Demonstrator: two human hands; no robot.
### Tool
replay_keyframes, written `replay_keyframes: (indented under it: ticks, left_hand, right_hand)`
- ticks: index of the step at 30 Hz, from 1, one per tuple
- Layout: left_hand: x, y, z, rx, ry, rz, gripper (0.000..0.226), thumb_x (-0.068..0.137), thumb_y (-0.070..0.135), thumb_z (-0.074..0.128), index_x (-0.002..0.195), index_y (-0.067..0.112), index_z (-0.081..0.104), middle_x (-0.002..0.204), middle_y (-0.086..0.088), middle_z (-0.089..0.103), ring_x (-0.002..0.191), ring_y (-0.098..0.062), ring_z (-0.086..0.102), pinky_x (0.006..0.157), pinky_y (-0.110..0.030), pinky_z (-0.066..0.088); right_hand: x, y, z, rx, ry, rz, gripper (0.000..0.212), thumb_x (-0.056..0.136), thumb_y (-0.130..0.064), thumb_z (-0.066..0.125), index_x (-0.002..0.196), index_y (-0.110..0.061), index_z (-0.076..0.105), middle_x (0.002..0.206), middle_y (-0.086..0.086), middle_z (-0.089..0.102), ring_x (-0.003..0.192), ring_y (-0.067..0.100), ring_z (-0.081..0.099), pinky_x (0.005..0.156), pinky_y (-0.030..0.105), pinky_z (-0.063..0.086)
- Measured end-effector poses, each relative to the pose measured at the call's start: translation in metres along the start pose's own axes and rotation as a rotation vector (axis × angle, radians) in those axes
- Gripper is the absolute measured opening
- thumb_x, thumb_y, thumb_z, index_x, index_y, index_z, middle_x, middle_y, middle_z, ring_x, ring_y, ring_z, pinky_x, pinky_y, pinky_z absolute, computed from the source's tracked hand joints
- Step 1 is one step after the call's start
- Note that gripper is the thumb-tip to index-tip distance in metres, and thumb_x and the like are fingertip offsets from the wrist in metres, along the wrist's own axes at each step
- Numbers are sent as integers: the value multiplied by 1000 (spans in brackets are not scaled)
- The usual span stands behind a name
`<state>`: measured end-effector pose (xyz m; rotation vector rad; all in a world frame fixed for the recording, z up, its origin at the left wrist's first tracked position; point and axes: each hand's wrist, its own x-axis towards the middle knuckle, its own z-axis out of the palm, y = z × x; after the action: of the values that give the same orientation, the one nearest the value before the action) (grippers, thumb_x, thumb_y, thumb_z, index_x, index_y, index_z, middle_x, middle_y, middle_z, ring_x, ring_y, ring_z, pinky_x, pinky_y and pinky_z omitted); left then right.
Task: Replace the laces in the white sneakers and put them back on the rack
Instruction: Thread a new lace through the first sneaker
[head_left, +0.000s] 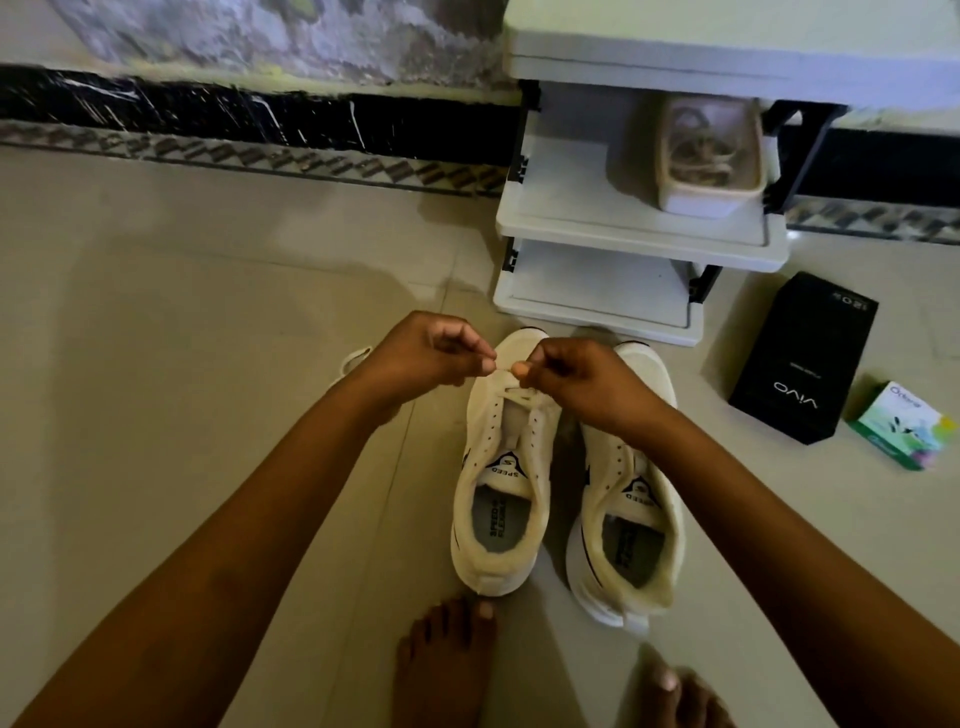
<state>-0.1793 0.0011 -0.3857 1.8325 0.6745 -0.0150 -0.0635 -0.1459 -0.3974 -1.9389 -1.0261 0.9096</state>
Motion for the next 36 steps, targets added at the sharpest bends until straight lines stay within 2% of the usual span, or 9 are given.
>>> replay_keyframes:
  ticks: [4,7,10,13,16,18,25,32,36]
  left_hand:
    - [-2,0,-1,-5,-13,6,7,84,9,66,89,13,70,76,4,69,64,5,60,57,-10,47]
    - [-1,-4,-10,26,27,-19,10,87,10,63,90,16,70,81,2,69,75,-4,62,64,-13,50]
    - [2,-10,-13,164,67,-69,12,87,11,63,91,18,72,88,-2,71,80,-15,63,73,-23,50]
    - [4,-8,-6,242,7,-79,22,90,2,56,103,13,70,91,0,69,74,-4,61,67,-14,48]
    - [3,0,5,231,-101,-26,25,90,0,56,105,16,69,91,6,67,80,1,63,70,-11,48]
    - [3,4,11,255,-70,15,22,87,1,61,97,19,67,91,8,65,81,0,62,72,-13,49]
    - [2,-2,4,168,64,12,12,76,7,75,81,15,66,74,-1,68,65,-9,66,66,-23,55]
    - [3,1,17,302,-34,151,21,82,-2,67,93,16,67,87,11,61,81,2,59,71,-7,47]
    - [2,1,20,330,18,204,24,81,-5,65,94,14,61,93,-1,61,77,-8,63,65,-8,47]
  right_hand:
    - [2,9,-19,-51,197,62,19,93,-22,54,75,-20,58,80,4,63,78,21,59,75,35,47]
    - [1,20,-50,-315,461,177,28,92,-29,53,66,-20,50,65,-3,51,64,17,51,60,28,40]
    - [-2,26,-55,-548,354,302,27,92,-34,53,69,-21,52,69,-1,52,66,15,50,60,26,37]
    - [-1,27,-28,-746,261,209,20,92,-29,54,102,-13,60,99,7,60,94,23,55,76,33,43]
    - [-2,16,-2,-372,47,16,41,92,-24,56,131,-18,48,130,4,54,116,21,51,92,31,42]
    - [-1,7,10,-186,-41,37,40,94,-23,55,133,-17,49,122,4,60,111,19,55,91,29,43]
    - [-1,12,-5,-201,163,75,21,95,-11,49,107,-10,67,100,3,67,86,14,60,77,25,46]
    - [0,14,10,-342,86,-20,43,90,-13,57,133,-14,50,134,7,51,117,22,52,91,26,40]
    - [-2,14,24,-254,174,-50,25,93,-20,57,115,-12,65,108,7,69,98,21,63,83,28,46]
